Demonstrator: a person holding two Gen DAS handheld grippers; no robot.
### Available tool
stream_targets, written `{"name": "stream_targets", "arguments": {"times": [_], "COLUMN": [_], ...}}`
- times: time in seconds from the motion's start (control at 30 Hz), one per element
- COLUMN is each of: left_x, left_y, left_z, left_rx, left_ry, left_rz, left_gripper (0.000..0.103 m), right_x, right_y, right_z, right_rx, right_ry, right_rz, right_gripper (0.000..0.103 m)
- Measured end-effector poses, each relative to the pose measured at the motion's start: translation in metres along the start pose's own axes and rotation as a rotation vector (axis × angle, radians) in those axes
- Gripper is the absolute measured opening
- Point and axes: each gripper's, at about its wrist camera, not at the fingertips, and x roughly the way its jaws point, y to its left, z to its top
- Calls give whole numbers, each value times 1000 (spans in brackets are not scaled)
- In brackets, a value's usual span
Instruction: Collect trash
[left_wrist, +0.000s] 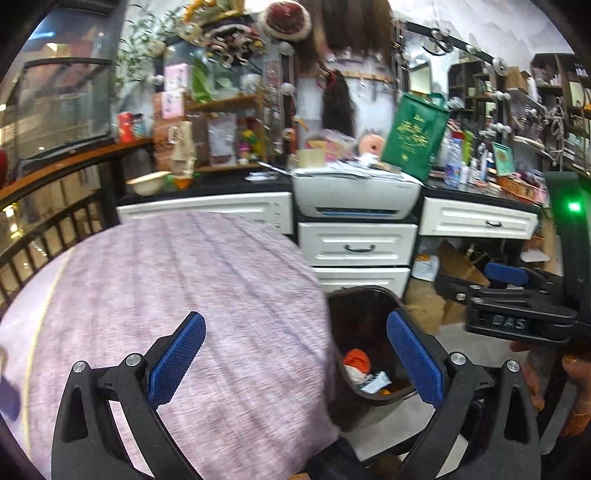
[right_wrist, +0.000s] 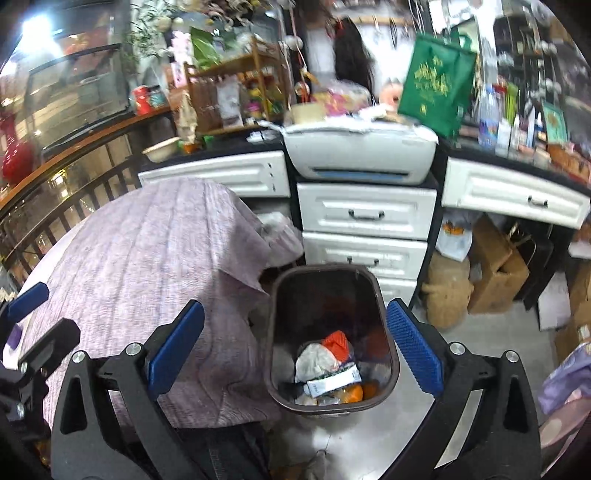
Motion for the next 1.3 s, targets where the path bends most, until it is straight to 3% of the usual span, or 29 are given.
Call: {"name": "stream_targets", "arguments": {"times": [0.13, 0.27, 0.37, 0.5, 0.83, 1.3], "left_x": [-24, -45, -60, -81, -97, -98], "left_y": [19, 30, 33, 39, 41, 39], "left_z": [-2, -6, -11, -16, -20, -24], "left_rx": [-49, -79, -90, -127, -155, -139], "left_ry": [-34, -66, -97, -147, -188, -193], "left_rz": [38, 70, 108, 144, 153, 149], "left_gripper": [97, 97, 97, 97, 97, 97], "right_x": [-23, -54, -73, -91, -119, -118], "right_y": [18, 35, 44, 51, 63, 55], "right_z": [-6, -19, -27, -37, -53, -52], "right_rx": [-44, -99, -117, -117, -133, -108], "right_ry": [-59, -197, -241, -254, -354, -348], "right_rz": [-8, -44, -56, -10, -30, 19], "right_gripper": [97, 97, 97, 97, 97, 97]}}
